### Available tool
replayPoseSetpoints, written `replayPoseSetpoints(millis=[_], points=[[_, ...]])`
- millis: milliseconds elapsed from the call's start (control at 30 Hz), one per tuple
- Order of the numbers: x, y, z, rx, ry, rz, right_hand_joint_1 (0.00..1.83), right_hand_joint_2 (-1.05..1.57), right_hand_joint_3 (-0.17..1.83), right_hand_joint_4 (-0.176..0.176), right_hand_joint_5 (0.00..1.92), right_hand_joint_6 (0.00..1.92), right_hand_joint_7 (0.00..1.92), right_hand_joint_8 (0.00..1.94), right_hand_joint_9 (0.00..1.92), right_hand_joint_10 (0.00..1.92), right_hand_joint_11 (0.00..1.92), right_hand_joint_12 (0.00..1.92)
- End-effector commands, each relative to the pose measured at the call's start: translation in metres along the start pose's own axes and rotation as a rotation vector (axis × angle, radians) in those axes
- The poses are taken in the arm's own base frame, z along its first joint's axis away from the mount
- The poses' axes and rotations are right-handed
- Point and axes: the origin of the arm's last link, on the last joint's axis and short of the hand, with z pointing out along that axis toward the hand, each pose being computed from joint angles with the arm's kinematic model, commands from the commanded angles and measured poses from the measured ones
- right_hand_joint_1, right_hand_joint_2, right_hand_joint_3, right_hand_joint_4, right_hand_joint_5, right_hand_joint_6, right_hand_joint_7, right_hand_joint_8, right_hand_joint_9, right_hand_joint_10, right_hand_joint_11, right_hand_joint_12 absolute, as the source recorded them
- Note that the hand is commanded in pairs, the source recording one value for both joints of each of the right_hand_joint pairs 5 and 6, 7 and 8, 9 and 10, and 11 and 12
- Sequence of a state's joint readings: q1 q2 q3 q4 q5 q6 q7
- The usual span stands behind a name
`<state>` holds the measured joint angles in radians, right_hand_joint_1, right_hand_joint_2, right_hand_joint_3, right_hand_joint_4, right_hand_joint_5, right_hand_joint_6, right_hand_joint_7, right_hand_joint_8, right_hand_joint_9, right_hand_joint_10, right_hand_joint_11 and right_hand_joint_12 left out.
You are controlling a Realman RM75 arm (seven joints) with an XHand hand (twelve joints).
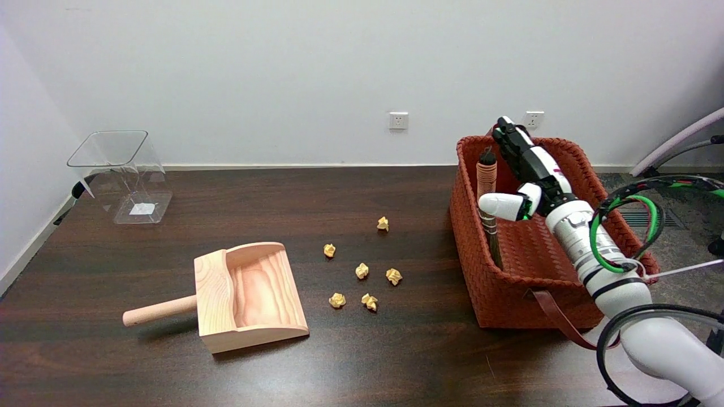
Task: Pick up the broom in the basket.
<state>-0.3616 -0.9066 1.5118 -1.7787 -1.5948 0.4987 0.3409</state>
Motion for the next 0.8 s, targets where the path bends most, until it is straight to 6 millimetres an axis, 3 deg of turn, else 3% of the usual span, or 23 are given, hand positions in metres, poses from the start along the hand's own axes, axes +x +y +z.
replayPoseSetpoints(millis=[33,600,800], points=[[-0.019,-0.002,0.004,-0.018,-0.098,0.021,1.04,-0.74,1.19,0.0,0.0,0.0,0.14,0.14,0.0,0.0,0.0,0.0],[-0.023,0.005,-0.02,-0.052,-0.049,0.085,1.04,-0.65,1.14,0.0,0.12,0.12,0.22,0.22,0.12,0.12,0.12,0.12],[-0.027,0.001,-0.023,-0.042,-0.044,0.102,1.05,-0.58,1.1,0.0,0.16,0.16,0.49,0.49,0.16,0.16,0.16,0.16]])
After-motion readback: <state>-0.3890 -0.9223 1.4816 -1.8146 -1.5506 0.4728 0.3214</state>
